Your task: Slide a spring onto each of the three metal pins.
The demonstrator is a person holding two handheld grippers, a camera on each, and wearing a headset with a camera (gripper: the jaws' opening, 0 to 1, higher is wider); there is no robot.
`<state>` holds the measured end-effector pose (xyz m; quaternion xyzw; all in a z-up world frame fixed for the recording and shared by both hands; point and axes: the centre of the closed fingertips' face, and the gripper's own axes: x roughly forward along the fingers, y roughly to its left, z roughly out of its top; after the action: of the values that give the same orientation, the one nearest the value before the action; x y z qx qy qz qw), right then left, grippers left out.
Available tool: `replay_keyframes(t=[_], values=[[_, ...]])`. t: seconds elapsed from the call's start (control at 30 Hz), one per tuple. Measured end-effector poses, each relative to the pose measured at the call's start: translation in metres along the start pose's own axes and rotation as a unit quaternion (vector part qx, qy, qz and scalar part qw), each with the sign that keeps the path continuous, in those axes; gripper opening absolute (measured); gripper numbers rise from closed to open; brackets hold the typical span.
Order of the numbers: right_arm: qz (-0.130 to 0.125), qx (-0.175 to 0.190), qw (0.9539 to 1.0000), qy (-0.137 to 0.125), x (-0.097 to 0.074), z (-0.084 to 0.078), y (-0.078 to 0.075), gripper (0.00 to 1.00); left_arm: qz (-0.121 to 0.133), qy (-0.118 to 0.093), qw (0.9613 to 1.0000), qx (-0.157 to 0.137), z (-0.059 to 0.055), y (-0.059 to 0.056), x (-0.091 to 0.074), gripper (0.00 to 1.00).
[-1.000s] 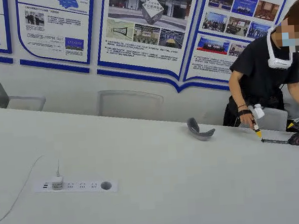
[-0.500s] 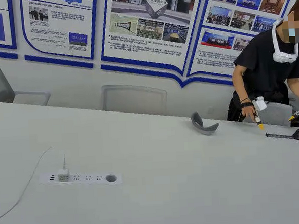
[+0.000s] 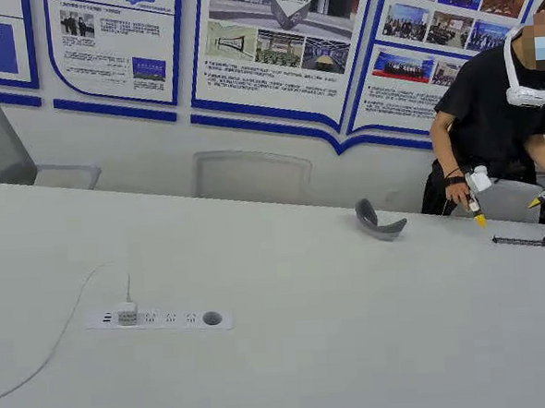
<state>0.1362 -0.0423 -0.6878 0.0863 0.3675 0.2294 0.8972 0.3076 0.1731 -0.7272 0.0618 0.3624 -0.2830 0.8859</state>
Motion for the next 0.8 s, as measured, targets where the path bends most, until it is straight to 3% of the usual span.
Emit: replay_keyframes(t=[0.8], values=[[-0.006, 0.005, 0.9999, -0.007, -0.002, 0.002, -0.005, 0.86, -0.001, -0.004, 0.9994, 0.036, 0.001, -0.011, 0.004, 0.07]])
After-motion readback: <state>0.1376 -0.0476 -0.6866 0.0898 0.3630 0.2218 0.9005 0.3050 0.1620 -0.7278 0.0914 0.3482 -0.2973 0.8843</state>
